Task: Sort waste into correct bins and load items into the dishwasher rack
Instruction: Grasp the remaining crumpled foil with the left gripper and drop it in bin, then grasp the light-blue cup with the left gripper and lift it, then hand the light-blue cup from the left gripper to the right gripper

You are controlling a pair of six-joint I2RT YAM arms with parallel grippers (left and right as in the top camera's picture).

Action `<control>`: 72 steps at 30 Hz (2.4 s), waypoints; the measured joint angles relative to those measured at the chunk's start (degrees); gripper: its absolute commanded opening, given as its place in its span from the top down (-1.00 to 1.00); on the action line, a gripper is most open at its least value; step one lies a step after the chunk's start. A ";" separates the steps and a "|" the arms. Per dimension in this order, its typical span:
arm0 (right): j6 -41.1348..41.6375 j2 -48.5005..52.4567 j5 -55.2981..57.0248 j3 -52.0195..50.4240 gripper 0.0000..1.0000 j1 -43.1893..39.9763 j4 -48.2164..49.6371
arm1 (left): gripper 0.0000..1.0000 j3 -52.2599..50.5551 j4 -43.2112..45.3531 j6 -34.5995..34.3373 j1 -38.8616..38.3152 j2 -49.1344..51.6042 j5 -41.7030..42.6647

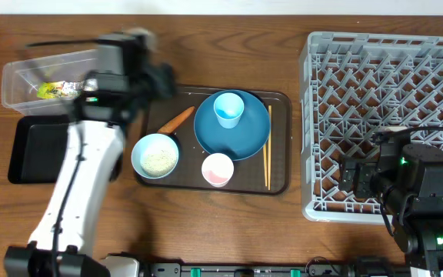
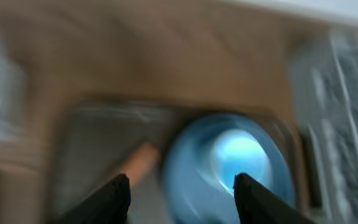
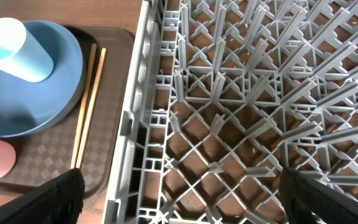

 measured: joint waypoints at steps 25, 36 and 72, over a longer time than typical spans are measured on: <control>0.00 0.00 -0.02 0.00 -0.98 0.00 -0.46 | -0.03 0.00 2.71 -0.46 -10.34 21.24 3.43; 0.00 0.00 0.00 0.00 -0.99 0.00 -0.48 | 0.85 0.00 3.76 -2.40 -10.34 22.60 3.65; -11.37 27.82 -73.24 0.26 -0.98 0.55 41.92 | 0.88 -0.33 1.40 -9.22 -3.17 12.39 70.64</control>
